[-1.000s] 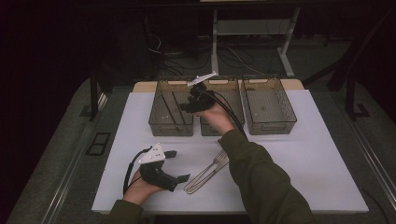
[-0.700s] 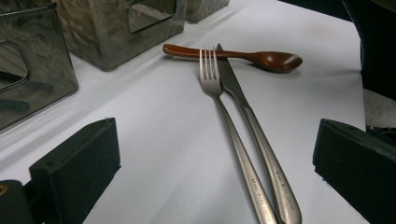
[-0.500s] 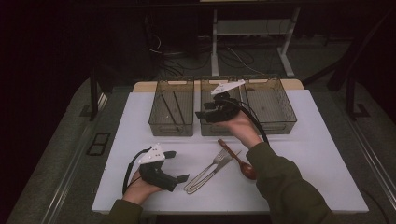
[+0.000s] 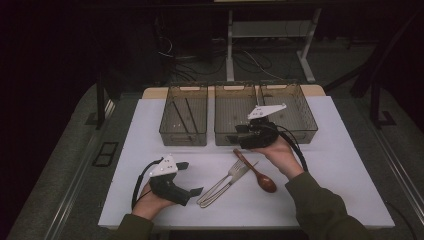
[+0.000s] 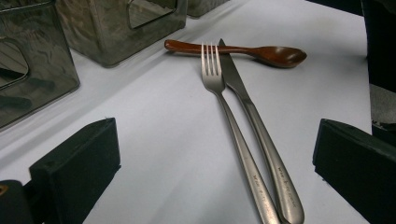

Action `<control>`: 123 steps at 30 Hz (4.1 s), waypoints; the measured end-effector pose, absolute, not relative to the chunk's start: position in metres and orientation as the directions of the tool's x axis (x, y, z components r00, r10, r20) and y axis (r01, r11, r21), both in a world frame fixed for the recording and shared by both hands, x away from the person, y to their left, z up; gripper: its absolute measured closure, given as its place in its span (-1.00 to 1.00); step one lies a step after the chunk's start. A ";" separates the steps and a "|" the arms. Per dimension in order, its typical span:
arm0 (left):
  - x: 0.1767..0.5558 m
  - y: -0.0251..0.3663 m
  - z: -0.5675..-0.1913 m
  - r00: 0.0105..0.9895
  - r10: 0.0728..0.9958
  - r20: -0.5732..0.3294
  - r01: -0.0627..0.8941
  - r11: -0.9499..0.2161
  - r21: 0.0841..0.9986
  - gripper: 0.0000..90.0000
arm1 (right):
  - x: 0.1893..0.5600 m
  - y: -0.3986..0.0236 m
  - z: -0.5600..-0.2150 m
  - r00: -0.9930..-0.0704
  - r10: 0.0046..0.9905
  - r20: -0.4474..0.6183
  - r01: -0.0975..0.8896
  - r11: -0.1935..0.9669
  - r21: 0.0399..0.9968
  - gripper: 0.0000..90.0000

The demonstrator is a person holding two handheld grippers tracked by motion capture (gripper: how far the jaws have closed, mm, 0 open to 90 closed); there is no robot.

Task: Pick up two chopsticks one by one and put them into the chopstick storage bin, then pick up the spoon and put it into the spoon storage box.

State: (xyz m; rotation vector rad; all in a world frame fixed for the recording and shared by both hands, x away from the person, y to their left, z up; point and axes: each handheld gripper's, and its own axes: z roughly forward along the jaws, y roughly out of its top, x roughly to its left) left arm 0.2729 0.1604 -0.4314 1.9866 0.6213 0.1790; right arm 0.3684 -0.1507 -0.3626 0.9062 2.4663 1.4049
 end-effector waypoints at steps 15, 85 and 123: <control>0.272 0.161 -0.431 0.855 0.502 -0.133 0.351 -0.369 0.861 -1.00 | 0.334 -0.189 -0.387 -0.798 0.579 0.168 0.454 0.395 0.799 0.08; 0.271 0.160 -0.431 0.851 0.511 -0.118 0.348 -0.382 0.856 -1.00 | 0.279 -0.237 -0.449 -0.777 0.600 0.189 0.548 0.498 0.673 0.13; 0.271 0.160 -0.431 0.853 0.509 -0.117 0.346 -0.382 0.857 -1.00 | 0.271 -0.234 -0.441 -0.791 0.577 0.201 0.526 0.475 0.705 0.88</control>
